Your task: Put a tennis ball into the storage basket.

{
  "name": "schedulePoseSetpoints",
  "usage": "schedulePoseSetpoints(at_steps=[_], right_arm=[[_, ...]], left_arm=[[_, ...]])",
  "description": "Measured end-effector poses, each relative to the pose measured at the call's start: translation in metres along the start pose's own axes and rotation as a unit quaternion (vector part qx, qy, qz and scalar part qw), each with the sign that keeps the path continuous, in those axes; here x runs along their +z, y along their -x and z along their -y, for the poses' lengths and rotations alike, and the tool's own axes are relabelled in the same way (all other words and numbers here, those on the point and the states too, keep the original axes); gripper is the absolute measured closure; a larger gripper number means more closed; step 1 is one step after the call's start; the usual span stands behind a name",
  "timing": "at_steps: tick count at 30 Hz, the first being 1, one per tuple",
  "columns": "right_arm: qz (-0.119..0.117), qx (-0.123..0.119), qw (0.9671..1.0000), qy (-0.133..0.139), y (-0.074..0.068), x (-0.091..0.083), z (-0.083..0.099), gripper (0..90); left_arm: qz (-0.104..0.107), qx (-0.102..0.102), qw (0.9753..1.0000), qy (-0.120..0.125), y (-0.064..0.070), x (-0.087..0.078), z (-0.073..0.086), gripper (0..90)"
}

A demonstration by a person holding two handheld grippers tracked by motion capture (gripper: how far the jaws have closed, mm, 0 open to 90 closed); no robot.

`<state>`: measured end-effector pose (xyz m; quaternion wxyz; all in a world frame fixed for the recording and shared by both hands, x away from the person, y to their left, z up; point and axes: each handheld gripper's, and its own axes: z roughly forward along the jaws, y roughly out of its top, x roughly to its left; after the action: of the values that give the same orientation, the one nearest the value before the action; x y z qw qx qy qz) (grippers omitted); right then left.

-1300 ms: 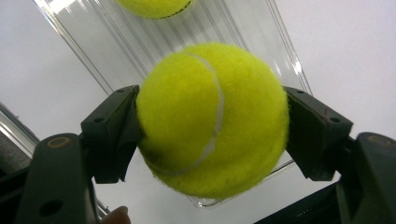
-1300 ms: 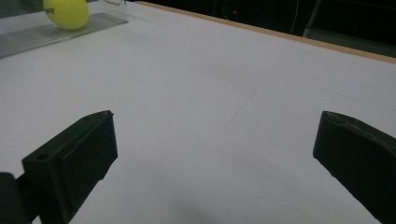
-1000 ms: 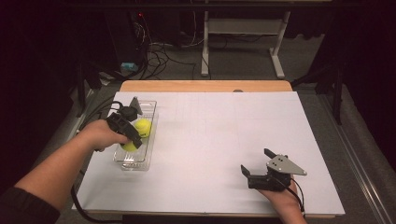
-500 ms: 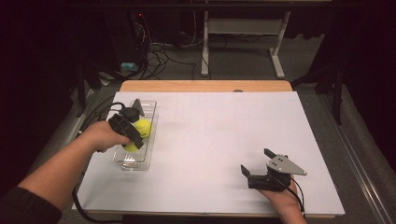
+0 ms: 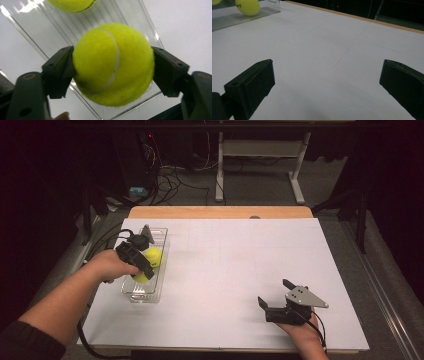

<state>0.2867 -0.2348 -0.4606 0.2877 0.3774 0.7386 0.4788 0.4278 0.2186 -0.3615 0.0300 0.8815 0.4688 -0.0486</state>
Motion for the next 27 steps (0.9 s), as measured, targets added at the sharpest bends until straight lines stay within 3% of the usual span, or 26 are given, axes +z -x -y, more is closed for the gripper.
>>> schedulePoseSetpoints(at_steps=[1,2,6,18,27], right_arm=[[0.000,-0.001,1.0000,0.000,0.000,0.000,0.000,0.0],[0.000,0.000,1.0000,0.000,0.000,0.000,0.000,0.0],[0.000,0.000,1.0000,0.000,0.000,0.000,0.000,0.0],[0.000,-0.003,1.0000,0.000,0.000,-0.001,0.000,0.0],[0.000,-0.003,1.0000,0.000,0.000,-0.001,-0.001,0.0]], left_arm=[[0.000,0.001,1.0000,0.000,0.001,-0.001,0.000,1.6],[-0.003,0.001,1.0000,0.000,0.002,-0.001,0.000,0.6],[-0.014,-0.001,0.9999,-0.003,0.002,-0.001,-0.001,0.6],[-0.010,-0.004,0.9999,0.002,0.003,-0.003,-0.002,0.6],[-0.014,0.000,0.9998,0.016,0.014,-0.003,-0.010,0.6]])
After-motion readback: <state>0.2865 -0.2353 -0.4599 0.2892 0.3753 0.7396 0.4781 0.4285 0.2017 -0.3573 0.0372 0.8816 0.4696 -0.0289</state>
